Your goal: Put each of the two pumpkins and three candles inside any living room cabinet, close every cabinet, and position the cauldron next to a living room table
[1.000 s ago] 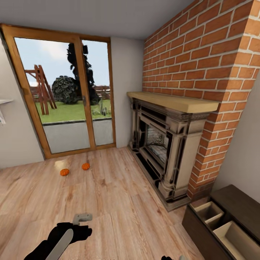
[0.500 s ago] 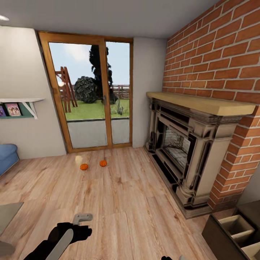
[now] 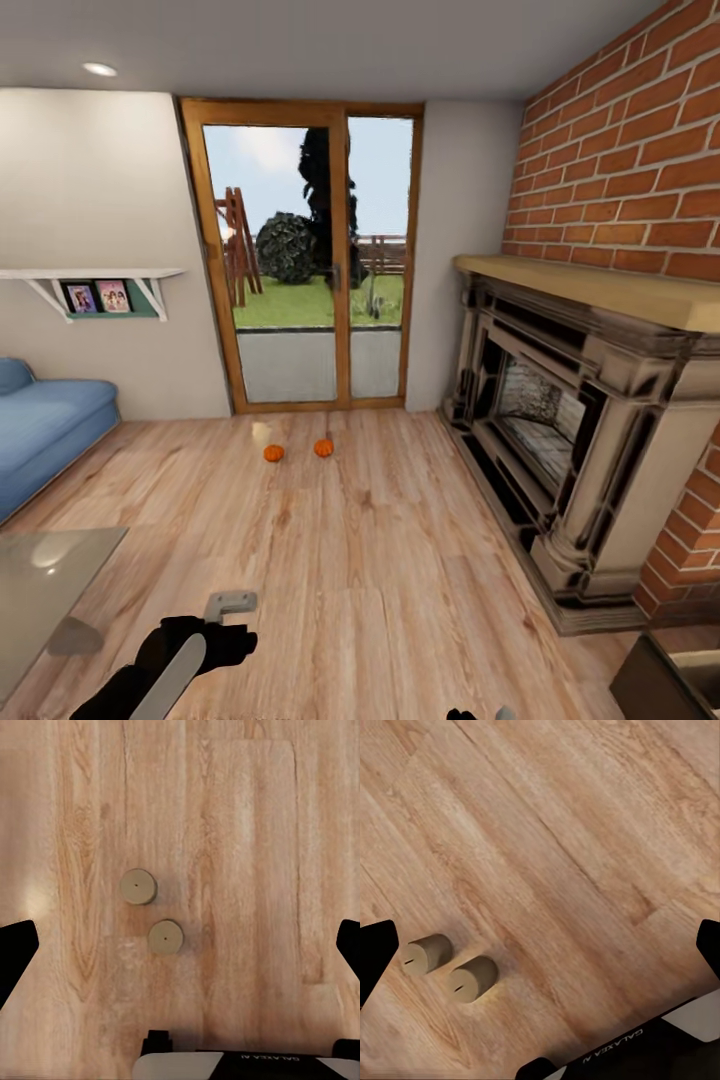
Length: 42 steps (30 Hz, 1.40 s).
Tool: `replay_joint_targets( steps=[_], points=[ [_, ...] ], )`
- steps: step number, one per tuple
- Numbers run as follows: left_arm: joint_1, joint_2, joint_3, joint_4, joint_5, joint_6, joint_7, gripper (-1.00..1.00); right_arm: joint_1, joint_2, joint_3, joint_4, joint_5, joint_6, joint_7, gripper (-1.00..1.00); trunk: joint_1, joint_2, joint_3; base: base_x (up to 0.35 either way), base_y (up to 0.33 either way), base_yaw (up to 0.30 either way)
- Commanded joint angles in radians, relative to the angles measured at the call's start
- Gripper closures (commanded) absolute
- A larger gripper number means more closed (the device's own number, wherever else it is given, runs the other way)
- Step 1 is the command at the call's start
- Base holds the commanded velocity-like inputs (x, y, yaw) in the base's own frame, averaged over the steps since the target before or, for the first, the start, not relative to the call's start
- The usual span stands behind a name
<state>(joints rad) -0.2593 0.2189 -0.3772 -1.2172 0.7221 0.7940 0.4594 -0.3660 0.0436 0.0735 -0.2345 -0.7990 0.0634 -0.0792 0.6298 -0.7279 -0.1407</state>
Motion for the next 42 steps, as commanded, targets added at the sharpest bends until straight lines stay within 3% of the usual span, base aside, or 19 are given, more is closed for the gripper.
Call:
replay_joint_targets(
  steps=[1,8,28,42],
  points=[
    [-0.001,0.000,-0.004,-0.001,0.010,0.001,0.010,-1.00,0.000,-0.001,0.008,-0.003,-0.006,0.004,-0.008,-1.00,0.000,-0.001,-0.002,0.181,0.077,0.291],
    [-0.001,-0.001,-0.005,-0.001,0.010,0.001,0.010,-1.00,0.001,-0.001,0.008,-0.003,-0.007,0.004,-0.007,-1.00,0.000,-0.001,-0.002,0.146,0.086,0.184],
    [-0.001,-0.001,-0.006,-0.001,0.009,0.001,0.011,-1.00,0.000,-0.001,0.008,-0.003,-0.007,0.004,-0.007,-1.00,0.000,-0.001,-0.002,0.026,0.143,0.004],
    [-0.001,-0.001,-0.006,-0.001,0.010,0.001,0.012,-1.00,0.001,-0.001,0.008,-0.003,-0.007,0.004,-0.007,-1.00,0.000,-0.001,-0.002,0.041,0.040,0.000]
  ],
)
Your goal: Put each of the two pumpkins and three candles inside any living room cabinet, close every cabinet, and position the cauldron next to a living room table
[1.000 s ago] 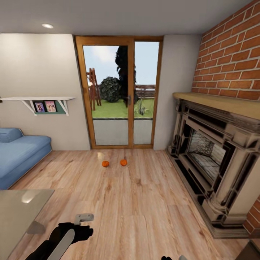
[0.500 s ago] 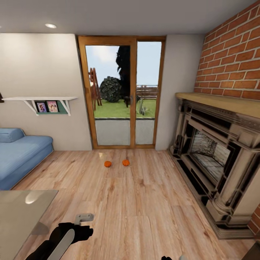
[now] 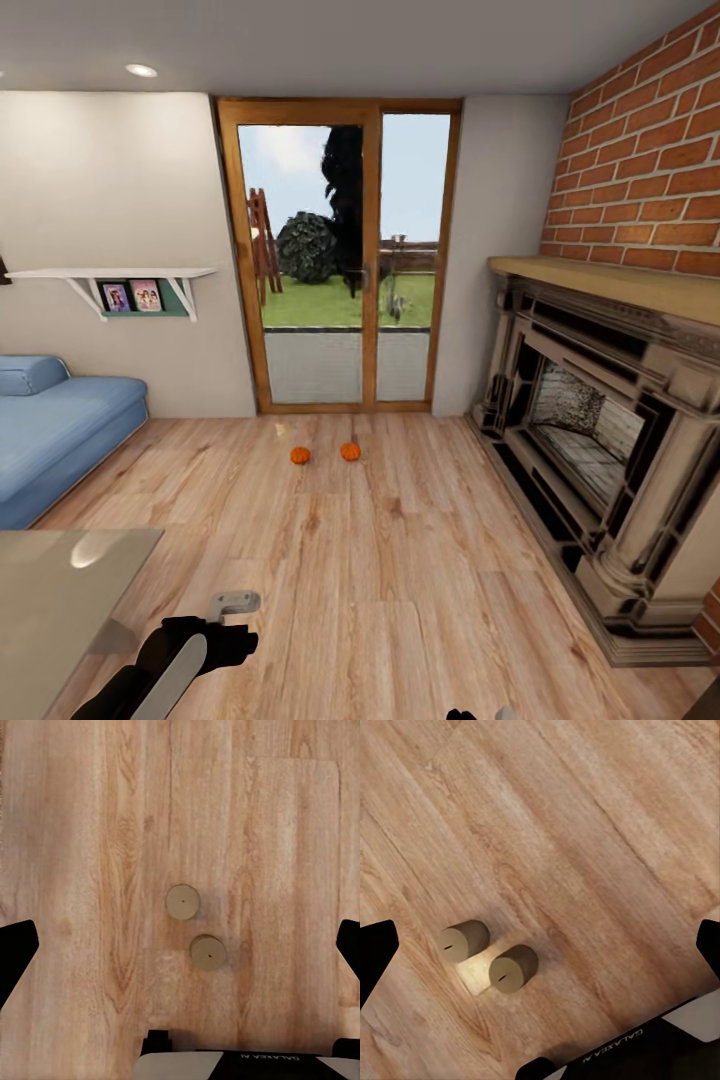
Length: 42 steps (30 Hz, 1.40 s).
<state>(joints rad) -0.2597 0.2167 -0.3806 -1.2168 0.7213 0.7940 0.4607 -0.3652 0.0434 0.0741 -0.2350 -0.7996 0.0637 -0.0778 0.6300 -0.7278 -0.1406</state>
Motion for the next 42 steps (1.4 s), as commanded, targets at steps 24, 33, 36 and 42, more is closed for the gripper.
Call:
replay_joint_targets(
  steps=[24,33,36,42],
  points=[
    [-0.001,0.001,-0.001,-0.001,0.011,0.001,0.008,-1.00,0.000,-0.002,0.012,-0.003,-0.006,0.005,-0.007,-1.00,0.000,-0.001,-0.002,0.000,0.003,0.000],
    [-0.001,-0.001,-0.001,0.000,0.013,0.001,0.003,-1.00,0.000,-0.002,0.042,-0.003,-0.007,0.004,-0.008,-1.00,0.004,-0.008,-0.005,0.000,0.000,0.000],
    [-0.001,-0.002,-0.001,0.000,0.013,0.001,0.001,-1.00,-0.001,-0.002,0.043,-0.003,-0.007,-0.004,-0.008,-1.00,0.016,-0.029,-0.014,0.000,0.000,0.000],
    [-0.001,-0.001,-0.001,0.000,0.014,0.001,-0.001,-1.00,-0.001,-0.002,0.043,-0.003,-0.009,-0.035,-0.007,-1.00,0.039,-0.071,-0.033,0.000,0.000,0.000]
  ],
)
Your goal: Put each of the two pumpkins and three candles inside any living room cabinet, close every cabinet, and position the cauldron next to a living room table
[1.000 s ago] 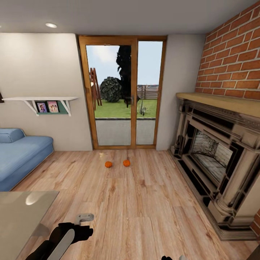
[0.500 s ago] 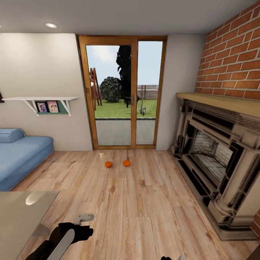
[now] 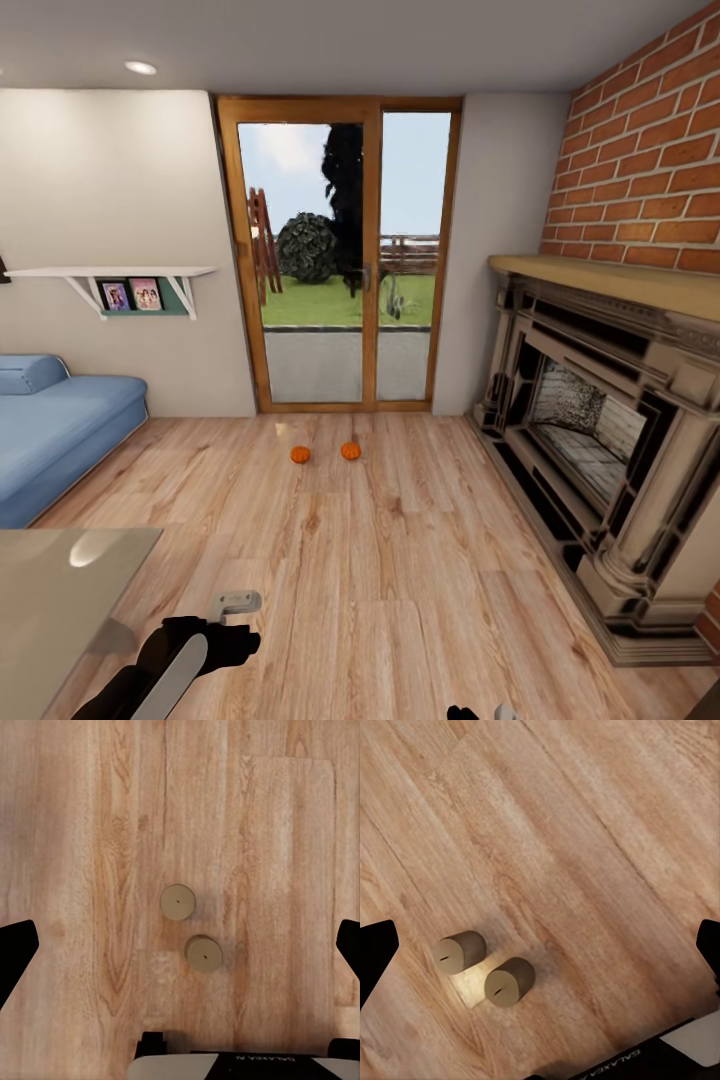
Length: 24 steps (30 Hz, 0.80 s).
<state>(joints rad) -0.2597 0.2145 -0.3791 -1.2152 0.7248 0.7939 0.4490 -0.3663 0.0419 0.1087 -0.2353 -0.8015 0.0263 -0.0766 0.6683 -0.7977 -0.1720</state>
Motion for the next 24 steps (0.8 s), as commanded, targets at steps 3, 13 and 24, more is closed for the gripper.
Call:
replay_joint_targets(
  steps=[3,13,24],
  points=[
    [-0.001,0.000,-0.003,-0.001,0.011,0.001,0.010,-1.00,0.000,-0.001,0.008,-0.002,-0.007,0.002,-0.009,-1.00,0.012,-0.023,-0.011,0.000,0.000,0.000],
    [-0.001,0.001,-0.002,-0.001,0.012,0.001,0.007,-1.00,0.000,-0.001,0.009,-0.003,-0.007,0.000,-0.007,-1.00,0.050,-0.093,-0.042,0.000,0.000,0.000],
    [-0.001,0.006,0.009,-0.001,0.026,0.007,-0.039,-1.00,0.000,-0.003,0.009,-0.004,-0.007,0.000,0.028,-1.00,0.092,-0.170,-0.077,0.000,0.000,0.000]
  ],
)
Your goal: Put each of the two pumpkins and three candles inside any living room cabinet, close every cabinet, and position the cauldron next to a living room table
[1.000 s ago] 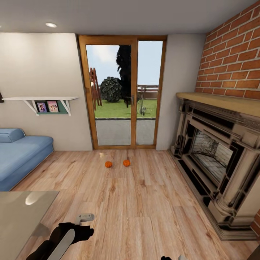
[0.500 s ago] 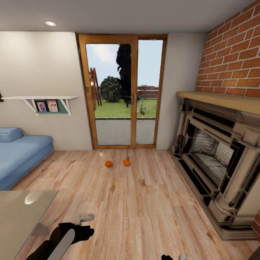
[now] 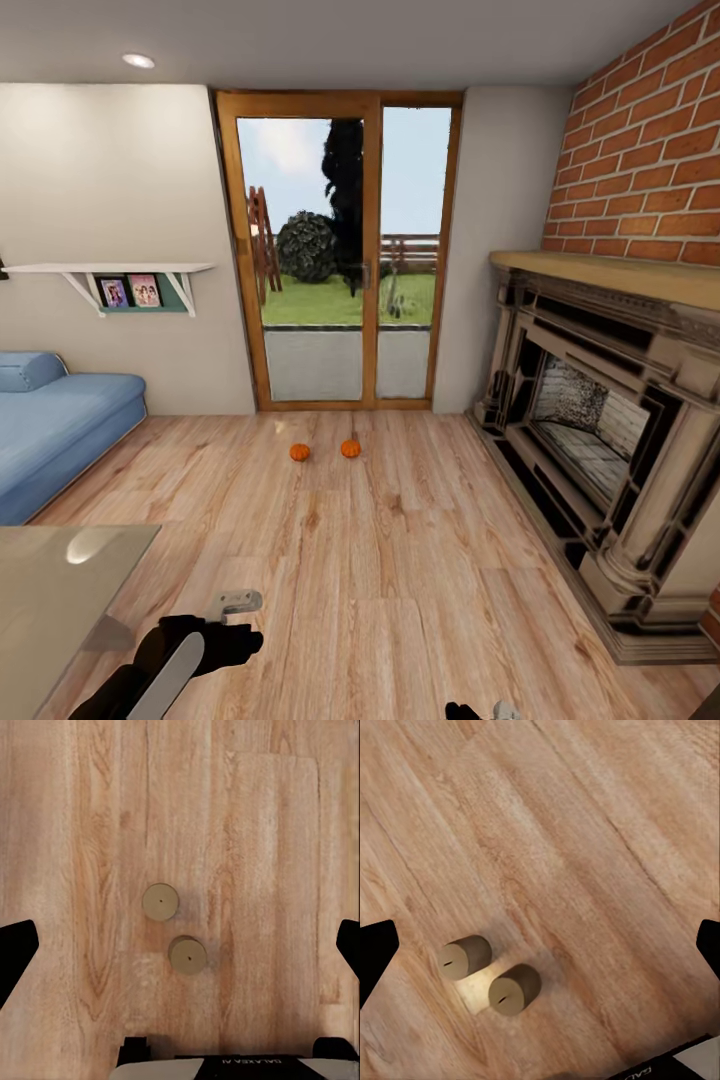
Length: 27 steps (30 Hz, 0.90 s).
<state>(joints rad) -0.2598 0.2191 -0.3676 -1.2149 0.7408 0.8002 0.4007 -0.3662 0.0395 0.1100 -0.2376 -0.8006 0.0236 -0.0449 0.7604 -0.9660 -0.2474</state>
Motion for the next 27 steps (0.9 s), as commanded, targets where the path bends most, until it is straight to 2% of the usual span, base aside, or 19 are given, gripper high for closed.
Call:
replay_joint_targets(
  steps=[1,4,6,8,10,13,17,21,24,27],
  points=[
    [-0.001,0.003,-0.001,-0.001,0.010,0.003,-0.018,-1.00,0.000,-0.002,0.008,-0.002,-0.008,0.002,0.018,-1.00,0.004,-0.008,-0.005,0.000,0.000,0.000],
    [-0.001,0.010,0.012,-0.001,0.007,0.008,-0.117,-1.00,0.000,-0.004,0.008,-0.002,-0.008,0.002,0.100,-1.00,0.016,-0.029,-0.014,0.000,0.000,0.000],
    [-0.001,0.014,0.023,-0.002,0.006,0.011,-0.159,-1.00,0.000,-0.004,0.007,-0.002,-0.008,0.002,0.136,-1.00,0.023,-0.043,-0.020,0.000,0.000,0.000],
    [-0.001,0.018,0.057,-0.002,0.005,0.017,-0.205,-1.00,0.000,-0.004,0.007,-0.002,-0.008,0.002,0.170,-1.00,0.031,-0.057,-0.027,0.000,0.000,0.000],
    [-0.001,0.020,0.098,-0.001,0.009,0.020,-0.218,-1.00,0.000,-0.004,0.008,-0.001,-0.008,0.002,0.179,-1.00,0.039,-0.071,-0.033,0.000,0.000,0.000],
    [-0.001,0.023,0.133,0.000,0.012,0.022,-0.232,-1.00,0.000,-0.004,0.008,-0.001,-0.008,0.002,0.182,-1.00,0.050,-0.092,-0.042,0.000,0.000,0.000],
    [-0.002,0.023,0.151,0.029,0.009,0.022,-0.295,-1.00,0.000,-0.003,0.008,-0.002,-0.007,0.004,0.183,-1.00,0.065,-0.120,-0.055,0.000,0.000,0.000],
    [-0.002,0.022,0.155,0.051,0.007,0.022,-0.319,-1.00,0.000,0.000,0.011,0.000,-0.006,0.005,0.182,-1.00,0.081,-0.148,-0.067,0.000,0.000,0.000],
    [-0.003,0.021,0.156,0.054,0.006,0.021,-0.321,-1.00,0.000,0.000,0.044,0.000,-0.006,0.005,0.176,-1.00,0.092,-0.169,-0.077,0.000,0.000,0.000],
    [-0.003,0.020,0.156,0.055,0.005,0.019,-0.317,-1.00,0.000,0.001,0.117,0.000,-0.006,0.005,0.169,-1.00,0.104,-0.190,-0.086,0.000,0.000,0.000]
  ],
)
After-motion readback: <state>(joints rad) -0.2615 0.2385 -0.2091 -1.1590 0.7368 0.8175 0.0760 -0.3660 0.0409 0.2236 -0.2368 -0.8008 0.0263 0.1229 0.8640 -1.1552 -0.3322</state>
